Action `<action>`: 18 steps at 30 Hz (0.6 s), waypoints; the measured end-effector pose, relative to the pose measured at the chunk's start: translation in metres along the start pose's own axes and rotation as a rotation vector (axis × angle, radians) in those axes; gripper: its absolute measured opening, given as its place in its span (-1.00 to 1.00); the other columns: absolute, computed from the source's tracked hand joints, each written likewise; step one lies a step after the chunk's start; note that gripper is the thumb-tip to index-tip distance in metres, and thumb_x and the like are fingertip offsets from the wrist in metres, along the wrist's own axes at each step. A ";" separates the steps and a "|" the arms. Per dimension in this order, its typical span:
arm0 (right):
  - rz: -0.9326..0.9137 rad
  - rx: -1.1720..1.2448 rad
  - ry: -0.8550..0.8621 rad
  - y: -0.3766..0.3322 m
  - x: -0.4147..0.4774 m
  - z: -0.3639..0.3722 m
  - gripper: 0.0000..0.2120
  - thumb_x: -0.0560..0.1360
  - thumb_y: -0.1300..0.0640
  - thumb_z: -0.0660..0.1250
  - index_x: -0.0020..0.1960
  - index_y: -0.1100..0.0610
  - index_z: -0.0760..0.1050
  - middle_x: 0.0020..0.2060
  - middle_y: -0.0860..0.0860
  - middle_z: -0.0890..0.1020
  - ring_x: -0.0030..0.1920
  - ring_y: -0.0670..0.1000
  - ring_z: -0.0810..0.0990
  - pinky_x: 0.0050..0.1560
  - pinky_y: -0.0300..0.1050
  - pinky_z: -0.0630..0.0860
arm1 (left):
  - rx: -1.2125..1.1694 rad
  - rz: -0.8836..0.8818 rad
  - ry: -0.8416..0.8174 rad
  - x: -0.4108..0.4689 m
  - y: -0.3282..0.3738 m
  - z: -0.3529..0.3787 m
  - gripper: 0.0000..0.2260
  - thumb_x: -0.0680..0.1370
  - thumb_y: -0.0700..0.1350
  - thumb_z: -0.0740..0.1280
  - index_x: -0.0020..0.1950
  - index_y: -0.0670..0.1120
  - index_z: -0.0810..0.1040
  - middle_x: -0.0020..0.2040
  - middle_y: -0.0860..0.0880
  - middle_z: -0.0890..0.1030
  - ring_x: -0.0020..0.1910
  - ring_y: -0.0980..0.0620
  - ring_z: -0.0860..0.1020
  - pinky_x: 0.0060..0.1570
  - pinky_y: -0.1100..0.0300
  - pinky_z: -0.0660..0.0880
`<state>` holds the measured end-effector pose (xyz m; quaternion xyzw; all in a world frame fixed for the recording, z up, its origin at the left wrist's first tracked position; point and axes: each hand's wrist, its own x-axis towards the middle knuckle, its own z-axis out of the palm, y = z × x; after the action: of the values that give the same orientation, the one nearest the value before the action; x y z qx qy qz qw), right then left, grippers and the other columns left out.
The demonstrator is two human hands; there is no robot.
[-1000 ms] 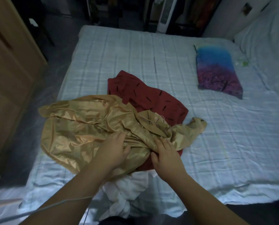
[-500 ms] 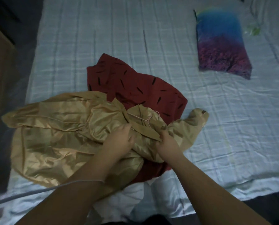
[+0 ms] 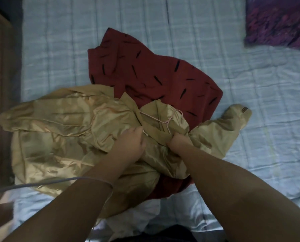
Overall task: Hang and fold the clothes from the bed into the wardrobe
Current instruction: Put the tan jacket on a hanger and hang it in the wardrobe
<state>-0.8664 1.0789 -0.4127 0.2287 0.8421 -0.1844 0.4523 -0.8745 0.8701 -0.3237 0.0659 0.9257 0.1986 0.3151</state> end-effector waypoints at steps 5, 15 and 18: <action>-0.051 -0.003 0.165 -0.002 -0.017 0.001 -0.78 0.48 0.01 0.20 0.10 -0.03 0.50 0.06 0.08 0.61 0.13 0.17 0.55 0.25 0.10 0.48 | -0.023 0.031 -0.016 -0.004 0.008 -0.006 -0.54 0.61 -0.02 0.21 0.51 -0.06 0.31 0.39 -0.06 0.44 0.34 -0.06 0.41 0.32 0.03 0.39; -0.501 0.367 0.617 -0.005 -0.157 -0.021 -0.93 0.59 0.14 0.16 0.04 -0.02 0.35 -0.31 -0.05 0.52 -0.35 -0.01 0.49 -0.37 -0.13 0.29 | -0.146 0.122 0.204 -0.061 0.009 -0.054 -0.50 0.57 -0.09 0.29 0.51 -0.09 0.30 0.38 -0.09 0.44 0.35 -0.07 0.42 0.34 0.10 0.35; -0.531 0.362 0.598 -0.004 -0.200 -0.031 -0.92 0.61 0.12 0.16 0.04 -0.05 0.34 -0.37 -0.03 0.53 -0.37 -0.05 0.50 -0.36 -0.09 0.29 | -0.169 0.145 0.277 -0.088 0.004 -0.067 -0.48 0.56 -0.13 0.31 0.51 -0.08 0.28 0.39 -0.08 0.43 0.37 -0.06 0.40 0.33 0.15 0.32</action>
<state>-0.7926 1.0483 -0.2267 0.1231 0.9198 -0.3643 0.0782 -0.8460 0.8300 -0.2245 0.0777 0.9332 0.3049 0.1737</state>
